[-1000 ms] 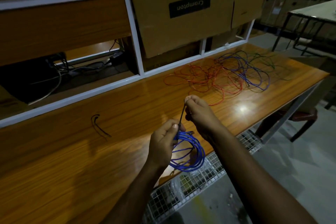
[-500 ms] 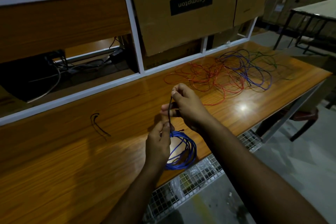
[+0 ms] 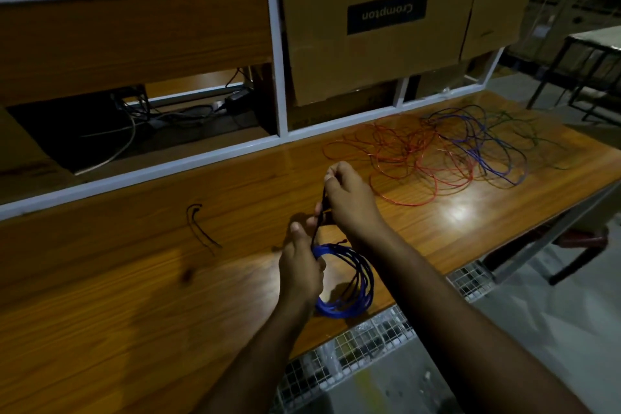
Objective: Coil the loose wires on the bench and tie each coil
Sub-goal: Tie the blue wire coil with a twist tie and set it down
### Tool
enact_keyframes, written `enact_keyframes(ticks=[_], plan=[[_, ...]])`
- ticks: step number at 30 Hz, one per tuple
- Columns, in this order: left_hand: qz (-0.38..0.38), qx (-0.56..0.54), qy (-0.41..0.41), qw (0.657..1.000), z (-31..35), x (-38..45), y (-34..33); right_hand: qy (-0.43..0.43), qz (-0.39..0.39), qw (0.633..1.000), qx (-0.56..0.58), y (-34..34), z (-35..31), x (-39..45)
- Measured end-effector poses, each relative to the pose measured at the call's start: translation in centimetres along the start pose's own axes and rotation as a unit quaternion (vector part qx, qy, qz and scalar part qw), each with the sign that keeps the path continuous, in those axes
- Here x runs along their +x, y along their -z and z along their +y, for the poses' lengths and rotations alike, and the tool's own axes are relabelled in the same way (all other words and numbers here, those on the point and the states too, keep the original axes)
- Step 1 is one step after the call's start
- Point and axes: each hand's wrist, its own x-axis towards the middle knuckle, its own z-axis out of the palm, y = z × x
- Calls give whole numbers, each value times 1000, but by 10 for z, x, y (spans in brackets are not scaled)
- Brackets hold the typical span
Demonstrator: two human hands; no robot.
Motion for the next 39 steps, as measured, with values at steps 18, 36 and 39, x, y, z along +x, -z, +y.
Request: enact_keyframes(ticks=[18, 36, 39], plan=[[77, 357, -134, 921, 4, 68, 53, -185, -5, 980, 79, -31, -7, 12], [102, 54, -33, 993, 14, 96, 84, -137, 70, 983, 101, -76, -14, 45], [137, 37, 4, 990, 14, 104, 83, -130, 57, 989, 46, -89, -3, 38]])
